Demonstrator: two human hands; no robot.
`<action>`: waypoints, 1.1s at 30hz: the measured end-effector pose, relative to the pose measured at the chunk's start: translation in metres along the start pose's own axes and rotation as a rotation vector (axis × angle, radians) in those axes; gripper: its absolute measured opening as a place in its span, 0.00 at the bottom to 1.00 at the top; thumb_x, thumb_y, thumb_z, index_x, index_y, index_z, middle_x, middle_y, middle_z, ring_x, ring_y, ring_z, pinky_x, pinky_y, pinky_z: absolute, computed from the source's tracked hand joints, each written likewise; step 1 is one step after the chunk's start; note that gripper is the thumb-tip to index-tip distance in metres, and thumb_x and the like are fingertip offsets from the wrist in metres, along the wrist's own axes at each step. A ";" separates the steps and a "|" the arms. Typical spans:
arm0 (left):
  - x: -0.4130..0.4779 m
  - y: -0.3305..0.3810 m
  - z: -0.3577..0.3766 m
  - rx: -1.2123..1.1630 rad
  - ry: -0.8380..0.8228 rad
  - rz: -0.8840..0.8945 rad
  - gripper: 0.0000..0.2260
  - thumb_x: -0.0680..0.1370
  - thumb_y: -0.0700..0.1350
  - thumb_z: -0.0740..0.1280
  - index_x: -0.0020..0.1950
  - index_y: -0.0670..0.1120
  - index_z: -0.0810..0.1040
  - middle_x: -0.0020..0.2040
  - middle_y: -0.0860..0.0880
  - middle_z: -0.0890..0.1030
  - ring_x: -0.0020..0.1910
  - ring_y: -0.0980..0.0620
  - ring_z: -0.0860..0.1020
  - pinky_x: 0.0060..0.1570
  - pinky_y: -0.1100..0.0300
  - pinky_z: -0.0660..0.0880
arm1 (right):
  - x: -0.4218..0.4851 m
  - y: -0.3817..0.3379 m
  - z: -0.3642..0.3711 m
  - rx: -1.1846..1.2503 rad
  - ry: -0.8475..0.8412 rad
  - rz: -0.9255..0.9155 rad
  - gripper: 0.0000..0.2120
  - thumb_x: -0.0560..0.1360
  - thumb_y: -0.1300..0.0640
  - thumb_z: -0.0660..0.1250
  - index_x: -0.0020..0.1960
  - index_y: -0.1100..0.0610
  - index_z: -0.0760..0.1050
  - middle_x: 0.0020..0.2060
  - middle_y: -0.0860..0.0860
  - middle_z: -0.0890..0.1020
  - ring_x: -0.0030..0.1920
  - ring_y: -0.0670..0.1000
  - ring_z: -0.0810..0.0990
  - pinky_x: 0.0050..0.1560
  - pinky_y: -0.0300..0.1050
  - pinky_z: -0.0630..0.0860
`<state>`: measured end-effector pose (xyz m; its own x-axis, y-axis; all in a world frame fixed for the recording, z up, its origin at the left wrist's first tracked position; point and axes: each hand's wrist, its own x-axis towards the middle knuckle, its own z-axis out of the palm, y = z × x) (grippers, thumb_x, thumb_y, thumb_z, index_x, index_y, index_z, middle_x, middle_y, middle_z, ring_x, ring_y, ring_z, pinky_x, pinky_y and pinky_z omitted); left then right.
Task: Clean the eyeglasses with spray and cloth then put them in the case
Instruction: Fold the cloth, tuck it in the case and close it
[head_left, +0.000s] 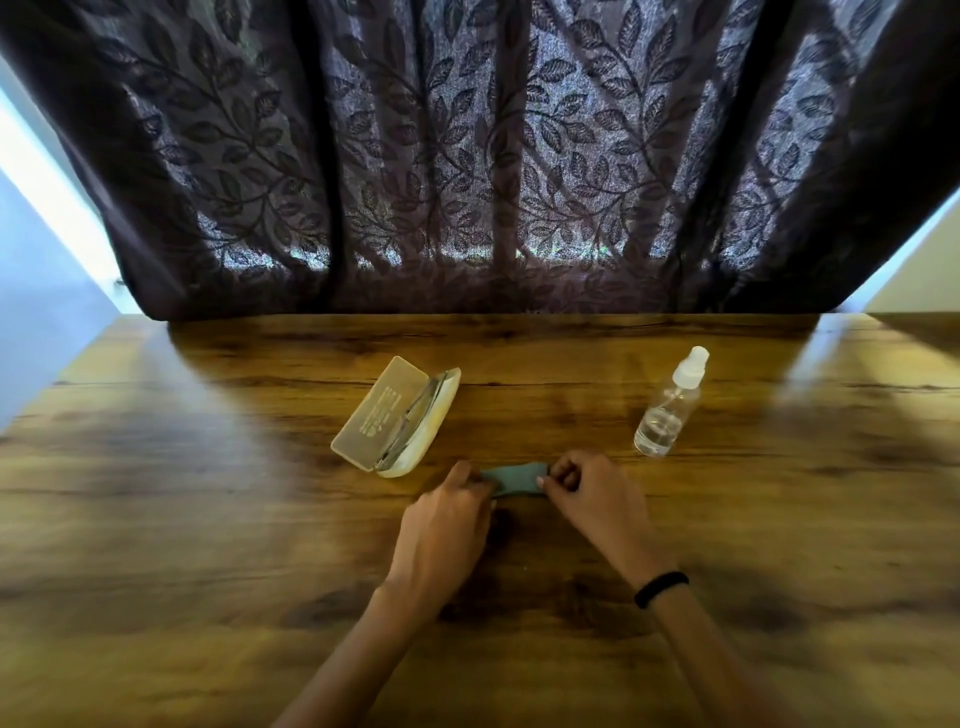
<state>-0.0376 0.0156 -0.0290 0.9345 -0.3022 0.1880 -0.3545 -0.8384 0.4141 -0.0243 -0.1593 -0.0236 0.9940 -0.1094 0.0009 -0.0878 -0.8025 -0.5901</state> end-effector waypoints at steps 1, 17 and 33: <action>-0.001 0.000 -0.001 -0.011 0.020 0.004 0.12 0.78 0.48 0.61 0.62 0.53 0.73 0.63 0.53 0.70 0.46 0.57 0.78 0.41 0.68 0.74 | 0.001 -0.001 0.000 0.013 -0.013 0.008 0.06 0.71 0.50 0.69 0.44 0.51 0.74 0.35 0.42 0.74 0.33 0.38 0.71 0.29 0.31 0.63; 0.041 -0.099 -0.061 -0.335 0.237 -0.448 0.15 0.76 0.50 0.65 0.60 0.46 0.75 0.55 0.46 0.79 0.51 0.49 0.76 0.38 0.61 0.75 | 0.006 -0.017 -0.009 0.855 -0.178 0.179 0.07 0.71 0.67 0.67 0.45 0.59 0.72 0.48 0.58 0.80 0.50 0.51 0.80 0.44 0.42 0.81; 0.061 -0.103 -0.069 -0.942 -0.009 -0.664 0.04 0.78 0.45 0.62 0.48 0.51 0.76 0.42 0.48 0.80 0.31 0.53 0.80 0.20 0.65 0.73 | 0.025 -0.015 -0.010 1.033 -0.252 0.204 0.07 0.71 0.66 0.68 0.46 0.58 0.73 0.49 0.57 0.80 0.50 0.51 0.81 0.38 0.39 0.81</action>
<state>0.0538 0.1142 0.0012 0.9449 0.0659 -0.3208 0.3273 -0.1634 0.9307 0.0009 -0.1563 -0.0067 0.9621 0.0340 -0.2706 -0.2727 0.1121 -0.9556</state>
